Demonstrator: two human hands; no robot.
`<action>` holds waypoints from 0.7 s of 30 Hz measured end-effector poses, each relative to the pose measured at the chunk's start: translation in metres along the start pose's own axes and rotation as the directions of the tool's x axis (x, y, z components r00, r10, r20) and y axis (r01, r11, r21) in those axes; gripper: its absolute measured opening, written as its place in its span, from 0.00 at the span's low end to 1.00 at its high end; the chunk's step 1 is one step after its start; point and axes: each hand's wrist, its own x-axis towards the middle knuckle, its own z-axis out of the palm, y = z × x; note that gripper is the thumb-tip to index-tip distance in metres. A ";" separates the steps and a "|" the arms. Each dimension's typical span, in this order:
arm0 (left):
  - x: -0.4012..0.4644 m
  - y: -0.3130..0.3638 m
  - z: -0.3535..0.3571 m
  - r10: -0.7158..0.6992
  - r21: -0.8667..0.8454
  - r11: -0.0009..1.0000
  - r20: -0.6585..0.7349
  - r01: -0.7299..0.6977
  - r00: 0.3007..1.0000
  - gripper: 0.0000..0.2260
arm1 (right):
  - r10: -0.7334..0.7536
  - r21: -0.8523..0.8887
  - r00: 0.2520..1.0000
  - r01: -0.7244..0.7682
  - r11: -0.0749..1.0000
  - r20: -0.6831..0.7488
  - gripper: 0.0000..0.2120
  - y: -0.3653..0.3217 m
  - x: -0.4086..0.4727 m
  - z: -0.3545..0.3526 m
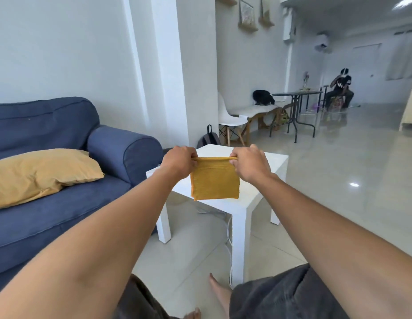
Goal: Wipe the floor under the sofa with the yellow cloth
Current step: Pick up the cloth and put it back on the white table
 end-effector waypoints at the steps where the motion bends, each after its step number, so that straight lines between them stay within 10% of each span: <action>1: 0.005 0.006 0.004 0.025 -0.015 1.000 0.011 -0.024 1.000 0.08 | 0.044 0.014 0.999 -0.044 0.999 0.007 0.05 0.007 0.000 -0.003; 21: 0.126 0.003 0.179 -0.005 -0.131 0.991 0.185 0.030 0.983 0.09 | 0.256 0.056 0.959 -0.264 0.963 0.120 0.08 0.119 0.072 0.119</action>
